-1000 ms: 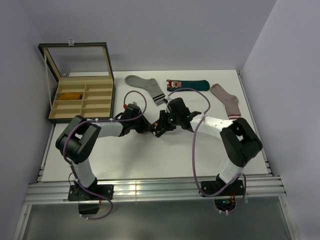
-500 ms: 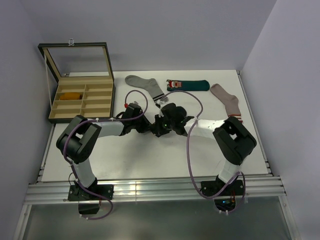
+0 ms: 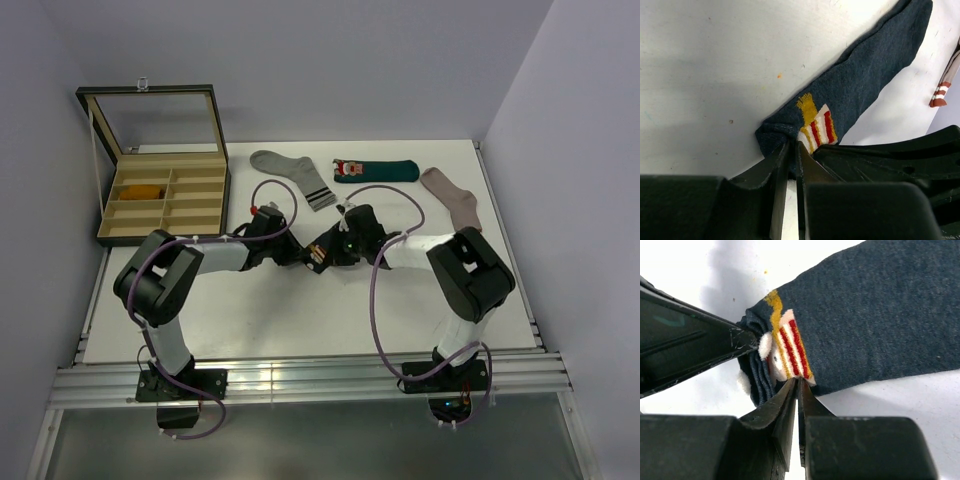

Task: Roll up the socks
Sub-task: Roll the sock at the center of the board.

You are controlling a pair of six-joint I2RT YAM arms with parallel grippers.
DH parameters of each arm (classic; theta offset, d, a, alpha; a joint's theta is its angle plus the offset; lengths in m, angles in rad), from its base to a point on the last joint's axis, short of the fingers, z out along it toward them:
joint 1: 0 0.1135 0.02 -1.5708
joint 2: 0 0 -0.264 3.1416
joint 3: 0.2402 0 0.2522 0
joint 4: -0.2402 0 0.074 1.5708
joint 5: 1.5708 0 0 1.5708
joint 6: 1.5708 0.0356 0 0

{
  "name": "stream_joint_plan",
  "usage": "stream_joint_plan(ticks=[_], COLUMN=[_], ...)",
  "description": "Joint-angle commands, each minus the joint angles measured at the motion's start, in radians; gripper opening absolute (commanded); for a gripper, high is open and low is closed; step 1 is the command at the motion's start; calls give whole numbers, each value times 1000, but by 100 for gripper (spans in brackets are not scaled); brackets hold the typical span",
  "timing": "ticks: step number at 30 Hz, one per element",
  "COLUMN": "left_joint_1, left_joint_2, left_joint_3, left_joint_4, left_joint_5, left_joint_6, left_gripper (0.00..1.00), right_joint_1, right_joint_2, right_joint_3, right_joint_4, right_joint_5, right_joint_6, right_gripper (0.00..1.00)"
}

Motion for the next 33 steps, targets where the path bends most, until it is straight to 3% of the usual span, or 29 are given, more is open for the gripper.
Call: stream_joint_plan(ticks=[1, 8, 15, 33], left_joint_1=[-10, -13, -13, -14], left_joint_2=[39, 44, 48, 58], left_joint_3=[8, 23, 40, 47], left_joint_4=[-93, -110, -125, -133], left_joint_5=[-36, -39, -39, -30], left_joint_6=[37, 46, 55, 61], left_gripper=[17, 17, 16, 15], right_joint_1=[1, 119, 239, 264], right_joint_2=[-52, -195, -137, -16], right_joint_3=[-15, -13, 26, 94], right_joint_4=[12, -18, -29, -83], right_joint_5=[-3, 198, 373, 439], right_joint_6=[-19, -174, -281, -293], right_gripper=[13, 21, 27, 26])
